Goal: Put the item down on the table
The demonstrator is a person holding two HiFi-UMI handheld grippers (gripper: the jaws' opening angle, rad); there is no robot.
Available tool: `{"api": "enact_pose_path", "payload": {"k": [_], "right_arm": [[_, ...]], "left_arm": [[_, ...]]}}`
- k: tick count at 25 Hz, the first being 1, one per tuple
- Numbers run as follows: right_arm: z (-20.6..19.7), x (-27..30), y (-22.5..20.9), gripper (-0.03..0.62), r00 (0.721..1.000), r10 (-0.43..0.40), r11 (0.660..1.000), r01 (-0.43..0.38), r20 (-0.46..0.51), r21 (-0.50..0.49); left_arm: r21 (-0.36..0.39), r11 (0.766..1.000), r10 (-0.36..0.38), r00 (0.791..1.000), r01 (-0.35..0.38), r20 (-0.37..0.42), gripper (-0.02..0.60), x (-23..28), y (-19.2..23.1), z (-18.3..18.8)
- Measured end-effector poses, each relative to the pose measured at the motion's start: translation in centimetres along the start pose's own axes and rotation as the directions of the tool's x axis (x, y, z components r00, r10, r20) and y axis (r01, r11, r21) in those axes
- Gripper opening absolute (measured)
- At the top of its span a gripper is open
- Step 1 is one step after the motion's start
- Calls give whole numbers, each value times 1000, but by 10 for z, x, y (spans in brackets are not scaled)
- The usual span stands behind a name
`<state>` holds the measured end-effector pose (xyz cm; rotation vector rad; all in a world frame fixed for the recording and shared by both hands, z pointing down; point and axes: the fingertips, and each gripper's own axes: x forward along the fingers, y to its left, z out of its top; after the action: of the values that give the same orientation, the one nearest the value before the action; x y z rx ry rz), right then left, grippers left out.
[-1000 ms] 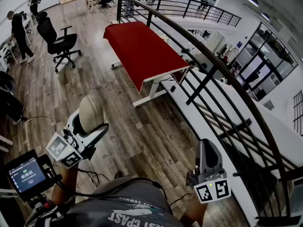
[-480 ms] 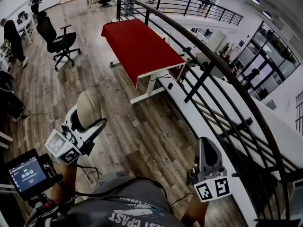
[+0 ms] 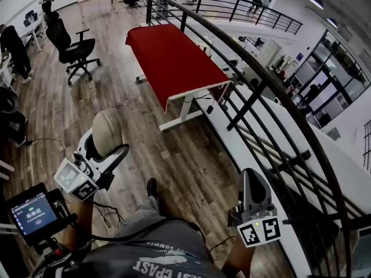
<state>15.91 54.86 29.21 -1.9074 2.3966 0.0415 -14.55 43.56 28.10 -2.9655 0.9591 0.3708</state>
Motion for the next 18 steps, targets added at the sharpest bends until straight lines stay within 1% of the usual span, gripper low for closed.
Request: {"api": "enact_pose_path", "payload": {"k": [1,2,9,13,18], "right_arm": [[0,4,-3,15,1000,-1,1000,1,-1,0],[-1,12,-6,15,1000,-2,1000,2,-2,1],[-23,92,-41,15,1000,-15,1000,15,-18,13],[-31,131,-60,15,999,-31,999,32,-20,26],[-35,194,-78,15,999,-39,998,40,-27,41]], "left_arm": [[-3,1000,26,999,-26,-21,390,-3,11,-13],[-5,999,36,999,-36,-32,390,0,20,-20],[-19,999,28,999,-28,-38,390,64,85,-45],[-18,1000,16,998,-17,-53,390,95,116,-53],[-21,1000,18,997,-19,-71,390,137,170,-58]]}}
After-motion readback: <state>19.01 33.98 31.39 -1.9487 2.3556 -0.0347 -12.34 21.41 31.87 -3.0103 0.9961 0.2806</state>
